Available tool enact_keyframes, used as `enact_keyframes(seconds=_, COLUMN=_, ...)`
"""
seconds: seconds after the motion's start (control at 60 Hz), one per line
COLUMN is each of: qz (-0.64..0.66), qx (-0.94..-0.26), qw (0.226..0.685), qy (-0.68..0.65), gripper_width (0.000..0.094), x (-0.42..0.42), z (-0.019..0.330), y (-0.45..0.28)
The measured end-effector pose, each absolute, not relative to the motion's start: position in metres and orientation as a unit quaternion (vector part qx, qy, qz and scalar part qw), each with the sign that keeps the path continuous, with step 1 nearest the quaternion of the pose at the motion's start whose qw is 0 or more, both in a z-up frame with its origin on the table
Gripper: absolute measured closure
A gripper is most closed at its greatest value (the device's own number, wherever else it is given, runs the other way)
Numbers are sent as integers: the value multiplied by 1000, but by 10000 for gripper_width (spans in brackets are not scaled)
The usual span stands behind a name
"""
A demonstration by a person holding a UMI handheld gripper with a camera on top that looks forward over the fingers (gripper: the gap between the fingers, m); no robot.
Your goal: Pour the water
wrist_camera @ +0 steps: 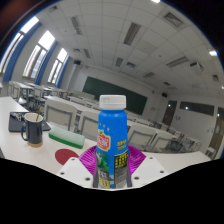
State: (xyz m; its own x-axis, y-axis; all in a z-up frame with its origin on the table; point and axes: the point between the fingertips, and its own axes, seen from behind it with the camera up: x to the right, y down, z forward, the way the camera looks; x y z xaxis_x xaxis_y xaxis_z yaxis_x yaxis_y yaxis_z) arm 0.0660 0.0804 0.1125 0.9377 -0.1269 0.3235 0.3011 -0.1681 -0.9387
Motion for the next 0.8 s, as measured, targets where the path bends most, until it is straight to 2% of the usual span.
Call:
enact_keyframes(seconds=0.1, qz=-285, qx=-697, qw=638, qy=-164, gripper_width=562, x=31, z=159, y=103)
enact_keyframes(seconds=0.267, qz=-497, qx=-538, qw=551, qy=-400, gripper_width=564, x=-50, z=224, y=129)
enact_keyframes(seconds=0.383, qz=-579, qx=-443, qw=475, qy=-493, gripper_width=565, x=-99, z=214, y=140)
enact_keyframes(seconds=0.433, qz=-599, qx=-415, qw=435, qy=-528, gripper_width=564, x=-107, z=204, y=144)
enact_keyframes(seconds=0.483, qz=-617, qx=-386, qw=399, qy=-559, gripper_width=563, x=-102, z=209, y=156)
enact_keyframes(seconds=0.567, qz=-665, qx=-304, qw=348, qy=-586, gripper_width=562, x=-120, z=203, y=149)
enact_keyframes(seconds=0.65, qz=-690, qx=-255, qw=310, qy=-602, gripper_width=562, x=-126, z=204, y=145)
enact_keyframes(seconds=0.8, qz=-690, qx=-247, qw=283, qy=-618, gripper_width=556, x=-116, z=213, y=165)
